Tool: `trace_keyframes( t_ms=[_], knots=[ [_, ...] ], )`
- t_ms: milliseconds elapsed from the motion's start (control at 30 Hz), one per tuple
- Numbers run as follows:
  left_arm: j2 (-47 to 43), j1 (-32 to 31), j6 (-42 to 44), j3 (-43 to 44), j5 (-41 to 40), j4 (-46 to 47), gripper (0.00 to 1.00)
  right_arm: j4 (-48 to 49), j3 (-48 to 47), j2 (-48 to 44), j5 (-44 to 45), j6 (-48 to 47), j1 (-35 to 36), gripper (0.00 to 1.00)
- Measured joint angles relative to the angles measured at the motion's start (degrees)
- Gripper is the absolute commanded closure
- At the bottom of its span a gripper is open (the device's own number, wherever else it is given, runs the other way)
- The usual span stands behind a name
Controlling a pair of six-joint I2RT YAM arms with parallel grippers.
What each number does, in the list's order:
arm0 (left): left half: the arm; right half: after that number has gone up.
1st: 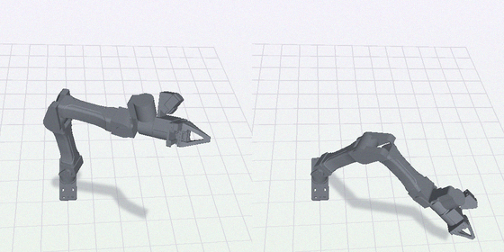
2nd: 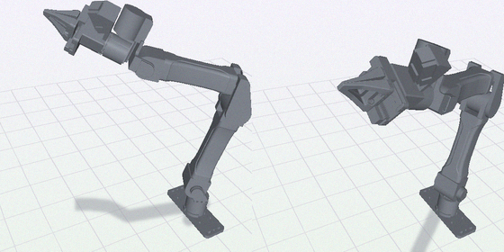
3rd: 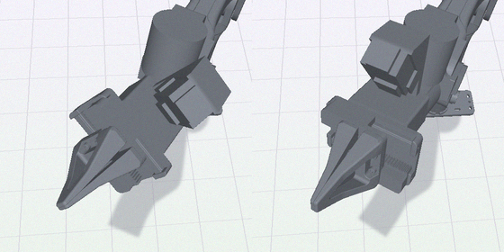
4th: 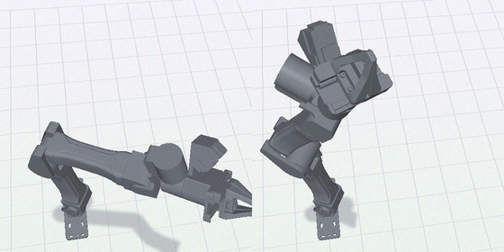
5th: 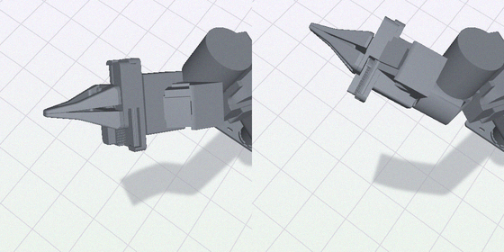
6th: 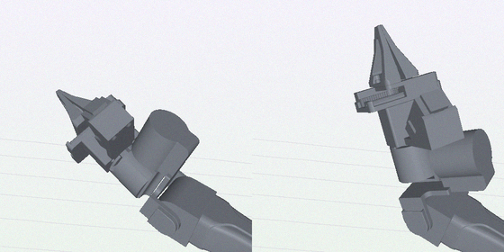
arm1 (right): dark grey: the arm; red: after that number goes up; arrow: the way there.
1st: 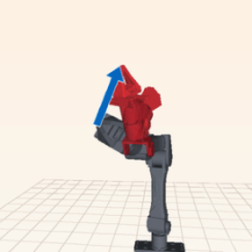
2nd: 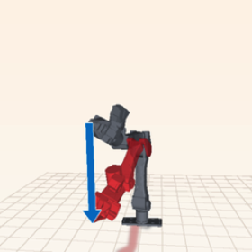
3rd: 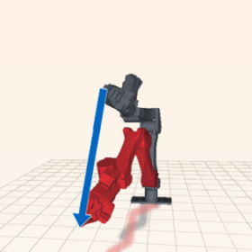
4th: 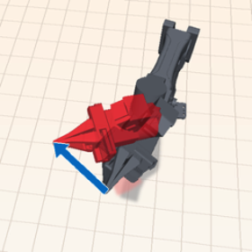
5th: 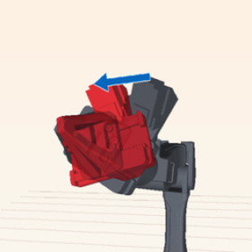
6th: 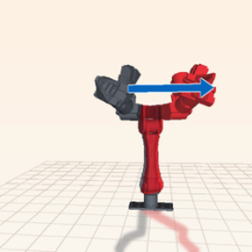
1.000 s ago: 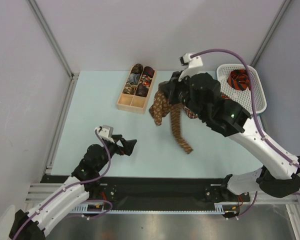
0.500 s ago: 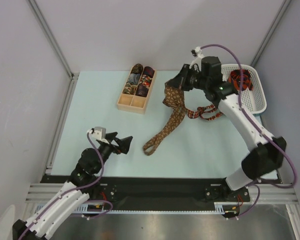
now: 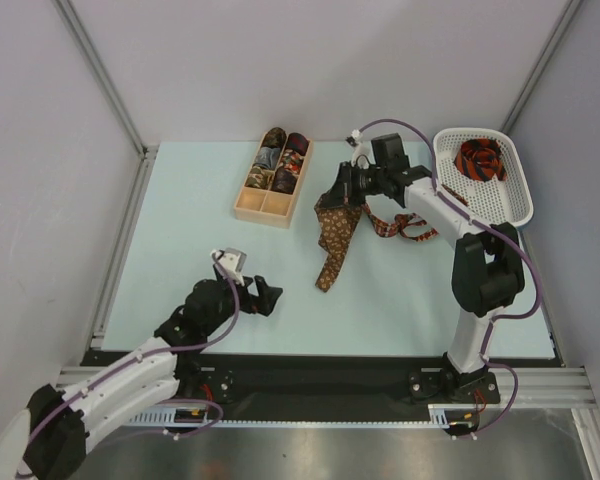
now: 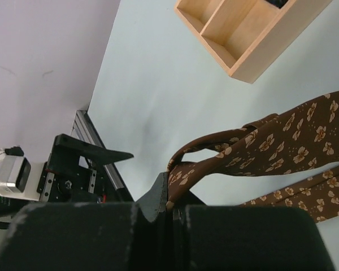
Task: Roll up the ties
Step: Move the tie to the center of the board
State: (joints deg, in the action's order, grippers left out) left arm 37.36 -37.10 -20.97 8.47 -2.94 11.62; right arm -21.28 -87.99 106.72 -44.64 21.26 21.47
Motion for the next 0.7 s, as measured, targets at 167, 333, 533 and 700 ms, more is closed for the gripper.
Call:
trace_keyframes(
  t_ms=[167, 333, 533, 700],
  knots=[
    [12.57, -4.87, -1.55, 7.76, 0.92, -0.57, 0.00, 2.45, 0.00, 0.13, -0.22, 1.42, -1.51, 1.00],
    [21.97, -8.66, -9.11, 14.29, 1.55, 0.81, 0.00, 5.60, 0.00, 0.66, -0.17, 3.89, -3.30, 1.00],
    [31.67, -10.86, -24.63, 16.02, -0.85, 3.26, 0.02, 9.05, 0.00, 0.68, 0.17, 6.71, -4.31, 1.00],
    [36.11, -13.31, -36.28, 16.00, -5.66, 6.71, 0.10, 10.93, 0.02, 0.68, 0.22, 8.37, -4.31, 1.00]
  ],
)
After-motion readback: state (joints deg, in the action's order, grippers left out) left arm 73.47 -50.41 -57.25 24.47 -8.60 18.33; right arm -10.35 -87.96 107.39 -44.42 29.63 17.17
